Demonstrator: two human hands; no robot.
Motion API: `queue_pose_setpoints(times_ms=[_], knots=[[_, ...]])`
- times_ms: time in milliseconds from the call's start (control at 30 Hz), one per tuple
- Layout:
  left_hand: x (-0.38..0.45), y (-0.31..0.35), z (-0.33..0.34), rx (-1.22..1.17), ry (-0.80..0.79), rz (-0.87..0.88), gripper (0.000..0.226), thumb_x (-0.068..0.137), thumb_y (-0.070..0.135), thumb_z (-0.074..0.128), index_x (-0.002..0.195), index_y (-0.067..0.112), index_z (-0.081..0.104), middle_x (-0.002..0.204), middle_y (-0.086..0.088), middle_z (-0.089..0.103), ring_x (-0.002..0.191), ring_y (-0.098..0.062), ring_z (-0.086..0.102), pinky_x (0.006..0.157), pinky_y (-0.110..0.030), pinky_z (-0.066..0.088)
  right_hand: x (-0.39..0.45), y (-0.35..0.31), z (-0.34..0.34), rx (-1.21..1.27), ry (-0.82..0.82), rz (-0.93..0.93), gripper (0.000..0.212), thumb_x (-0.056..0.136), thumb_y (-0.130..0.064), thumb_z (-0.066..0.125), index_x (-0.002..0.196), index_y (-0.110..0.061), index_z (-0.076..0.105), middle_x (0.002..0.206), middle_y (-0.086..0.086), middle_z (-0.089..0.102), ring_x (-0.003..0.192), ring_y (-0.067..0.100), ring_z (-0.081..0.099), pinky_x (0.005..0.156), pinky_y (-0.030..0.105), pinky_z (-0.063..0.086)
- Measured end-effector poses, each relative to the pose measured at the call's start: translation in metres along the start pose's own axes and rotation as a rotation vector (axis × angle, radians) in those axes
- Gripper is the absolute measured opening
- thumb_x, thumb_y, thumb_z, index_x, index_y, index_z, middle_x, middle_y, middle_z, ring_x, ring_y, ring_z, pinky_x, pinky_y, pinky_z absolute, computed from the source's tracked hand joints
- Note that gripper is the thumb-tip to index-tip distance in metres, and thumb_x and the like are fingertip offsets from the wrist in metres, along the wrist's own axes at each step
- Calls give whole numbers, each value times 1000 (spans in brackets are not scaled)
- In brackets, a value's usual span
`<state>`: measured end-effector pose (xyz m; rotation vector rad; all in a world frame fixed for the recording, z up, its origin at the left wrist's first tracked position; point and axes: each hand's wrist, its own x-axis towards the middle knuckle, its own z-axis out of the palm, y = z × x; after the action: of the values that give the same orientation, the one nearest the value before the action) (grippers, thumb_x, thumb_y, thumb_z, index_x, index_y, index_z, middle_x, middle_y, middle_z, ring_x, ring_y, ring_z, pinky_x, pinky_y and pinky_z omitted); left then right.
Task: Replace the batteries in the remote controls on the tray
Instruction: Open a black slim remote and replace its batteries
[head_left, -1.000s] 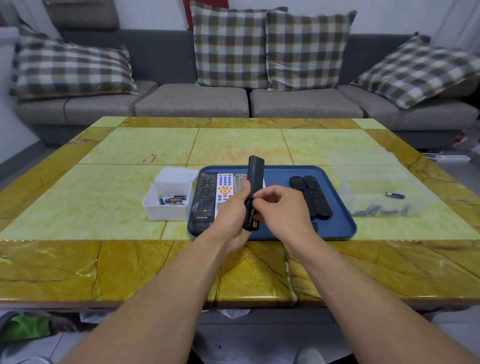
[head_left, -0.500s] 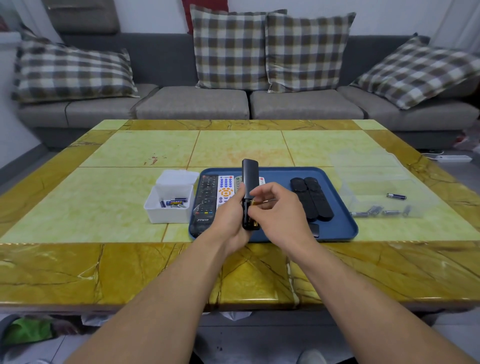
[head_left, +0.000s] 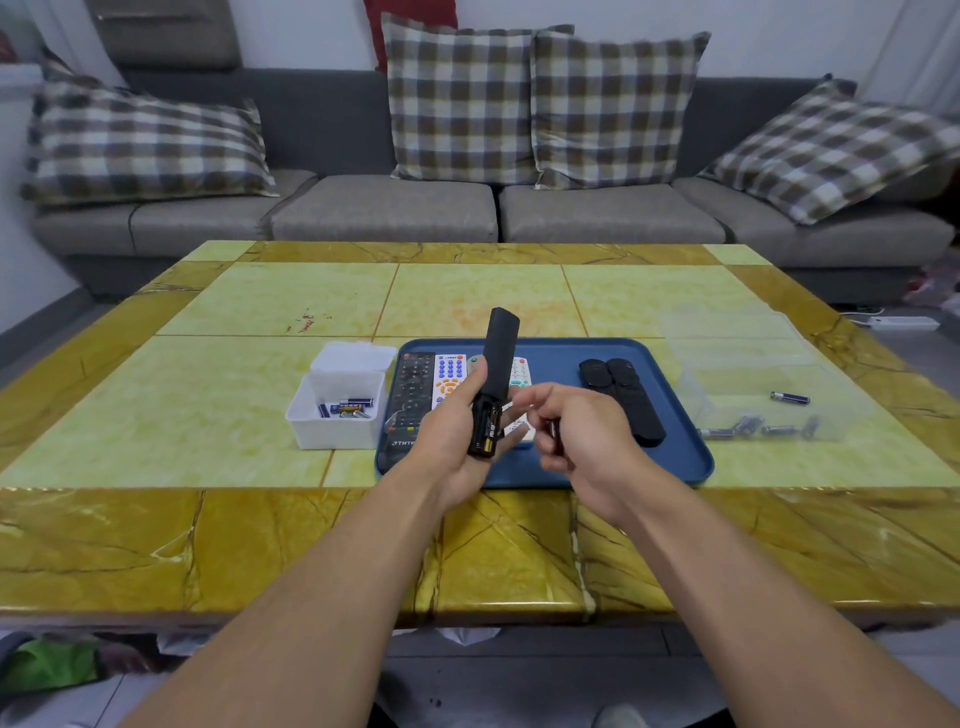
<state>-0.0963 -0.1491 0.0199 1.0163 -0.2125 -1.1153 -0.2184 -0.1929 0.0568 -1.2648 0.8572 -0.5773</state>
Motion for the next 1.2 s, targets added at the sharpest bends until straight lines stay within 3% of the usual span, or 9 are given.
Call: queue_pose_setpoints(times_ms=[100, 167, 233, 367, 500, 600, 733, 933, 1200], knots=[[0, -1, -1, 1, -19, -13, 50, 98, 45, 58, 128, 6, 63, 102, -13, 72, 93, -26, 71, 91, -45, 57, -2, 2, -4, -483, 8, -200, 26, 98, -17, 51, 92, -29, 73, 64, -15, 61, 45, -3, 49, 50, 16, 35], [1, 0, -2, -12, -46, -42, 52, 100, 47, 53, 130, 6, 62, 100, -16, 71, 89, -29, 72, 79, -43, 59, 2, 8, -7, -732, 4, -368, 18, 98, -27, 59, 100, -38, 72, 68, -15, 61, 56, -2, 54, 56, 20, 44], [1, 0, -3, -14, -59, -70, 53, 101, 49, 51, 130, 6, 61, 93, -13, 70, 80, -25, 69, 70, -37, 57, 3, 13, -10, -888, 7, -461, 19, 94, -33, 64, 108, -44, 71, 61, -22, 56, 60, 2, 50, 59, 26, 42], [2, -2, -4, -7, -56, -104, 53, 100, 49, 52, 129, 6, 58, 84, -8, 67, 62, -16, 62, 51, -25, 46, 3, 11, -13, -1051, 17, -539, 25, 91, -36, 67, 112, -50, 70, 57, -25, 47, 59, -3, 44, 60, 23, 35], [3, -2, -3, 24, -70, -112, 57, 99, 51, 53, 125, 1, 61, 92, -11, 66, 68, -21, 63, 44, -25, 45, 2, 10, -13, -1110, -37, -555, 19, 89, -41, 68, 104, -52, 72, 97, -29, 68, 76, -5, 55, 66, 26, 44], [2, -3, -1, 14, -71, -115, 49, 99, 47, 55, 118, 3, 62, 85, -11, 66, 56, -18, 61, 37, -23, 40, 3, 9, -13, -1122, -65, -575, 14, 89, -46, 68, 100, -52, 74, 105, -26, 70, 95, 1, 62, 74, 32, 51], [1, -4, -3, 23, -58, -103, 43, 98, 46, 57, 117, 6, 61, 77, -9, 61, 58, -16, 52, 39, -22, 34, 6, 9, -13, -1260, -128, -596, 18, 93, -45, 62, 106, -54, 70, 102, -19, 70, 91, 6, 61, 70, 33, 51], [-3, -2, -4, 35, -103, -119, 35, 102, 41, 52, 114, 9, 56, 74, -7, 52, 60, -17, 49, 45, -25, 42, 7, 5, -13, -1327, -184, -597, 22, 97, -40, 58, 111, -53, 69, 100, -17, 68, 95, 9, 61, 74, 37, 52], [0, -2, -12, -12, -97, -178, 35, 97, 40, 59, 115, 9, 62, 90, -13, 65, 76, -26, 64, 74, -41, 56, 0, -3, -8, -1484, -220, -728, 22, 91, -52, 52, 105, -53, 71, 88, -12, 67, 87, 8, 63, 67, 34, 51]])
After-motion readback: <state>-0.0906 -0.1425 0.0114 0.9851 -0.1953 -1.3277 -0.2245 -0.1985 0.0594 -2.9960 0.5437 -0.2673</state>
